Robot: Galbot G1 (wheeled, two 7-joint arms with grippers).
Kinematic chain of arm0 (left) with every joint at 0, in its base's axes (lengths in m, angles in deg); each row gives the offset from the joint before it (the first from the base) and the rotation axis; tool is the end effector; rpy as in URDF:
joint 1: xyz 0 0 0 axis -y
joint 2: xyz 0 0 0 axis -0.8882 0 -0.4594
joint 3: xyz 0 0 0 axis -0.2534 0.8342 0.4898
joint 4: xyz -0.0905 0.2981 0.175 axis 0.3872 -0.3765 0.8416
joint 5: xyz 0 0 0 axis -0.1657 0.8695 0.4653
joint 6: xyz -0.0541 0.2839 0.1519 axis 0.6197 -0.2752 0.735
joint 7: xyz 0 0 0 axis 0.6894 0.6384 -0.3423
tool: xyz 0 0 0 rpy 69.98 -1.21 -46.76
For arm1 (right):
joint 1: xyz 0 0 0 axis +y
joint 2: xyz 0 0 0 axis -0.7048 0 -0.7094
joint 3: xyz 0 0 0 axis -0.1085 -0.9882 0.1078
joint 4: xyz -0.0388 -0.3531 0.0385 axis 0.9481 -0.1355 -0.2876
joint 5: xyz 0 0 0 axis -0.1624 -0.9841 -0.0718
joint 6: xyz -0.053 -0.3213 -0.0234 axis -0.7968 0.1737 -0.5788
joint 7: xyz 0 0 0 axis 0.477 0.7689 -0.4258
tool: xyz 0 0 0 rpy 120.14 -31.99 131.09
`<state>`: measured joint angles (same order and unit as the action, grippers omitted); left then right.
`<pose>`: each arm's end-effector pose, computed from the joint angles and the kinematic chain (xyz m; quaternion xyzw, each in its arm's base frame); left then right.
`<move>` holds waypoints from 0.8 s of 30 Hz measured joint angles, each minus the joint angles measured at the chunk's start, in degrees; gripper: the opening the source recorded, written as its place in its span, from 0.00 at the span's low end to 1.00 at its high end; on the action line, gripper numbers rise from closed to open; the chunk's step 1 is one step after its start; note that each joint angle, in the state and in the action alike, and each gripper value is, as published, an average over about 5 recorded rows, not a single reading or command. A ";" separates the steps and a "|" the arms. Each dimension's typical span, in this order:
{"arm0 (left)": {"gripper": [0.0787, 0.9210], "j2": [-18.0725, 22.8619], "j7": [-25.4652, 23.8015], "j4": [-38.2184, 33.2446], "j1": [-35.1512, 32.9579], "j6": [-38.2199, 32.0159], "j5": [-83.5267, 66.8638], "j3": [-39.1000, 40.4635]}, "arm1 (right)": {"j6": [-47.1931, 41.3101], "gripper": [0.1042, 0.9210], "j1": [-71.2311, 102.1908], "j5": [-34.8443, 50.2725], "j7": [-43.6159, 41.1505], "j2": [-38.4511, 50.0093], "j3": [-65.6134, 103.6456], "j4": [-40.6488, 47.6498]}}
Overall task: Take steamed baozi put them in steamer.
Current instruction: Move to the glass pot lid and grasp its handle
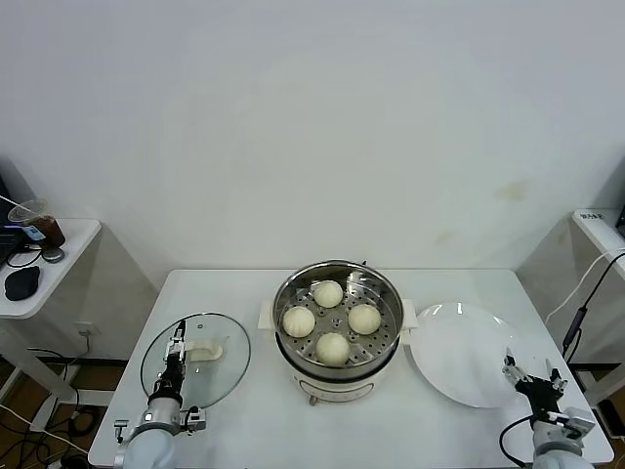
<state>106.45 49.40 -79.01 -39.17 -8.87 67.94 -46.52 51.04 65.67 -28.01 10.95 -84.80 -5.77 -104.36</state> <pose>0.2420 0.1113 -0.4304 -0.0059 -0.6242 -0.7773 0.0790 0.1791 -0.1993 -0.3844 -0.1505 -0.9816 -0.0570 0.1032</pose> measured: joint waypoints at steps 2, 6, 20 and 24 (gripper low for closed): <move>0.88 0.16 -0.16 0.40 0.46 0.28 -0.46 0.38 | 0.06 0.88 0.12 -0.18 0.00 -0.13 0.02 0.00; 0.88 0.40 -0.63 1.32 1.50 0.89 -1.51 1.01 | 0.15 0.88 0.25 -0.40 0.01 -0.30 0.21 -0.01; 0.88 0.58 -1.14 3.77 4.70 2.26 -4.46 1.39 | 0.42 0.88 0.56 -0.80 0.22 -0.36 0.47 0.23; 0.85 0.55 -1.37 3.99 4.97 2.15 -5.44 1.57 | 0.42 0.88 0.55 -0.99 0.22 -0.49 0.36 0.27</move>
<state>107.00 48.04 -75.02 -34.20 -6.71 62.50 -44.95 51.46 66.22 -28.99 11.17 -85.29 -5.41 -104.10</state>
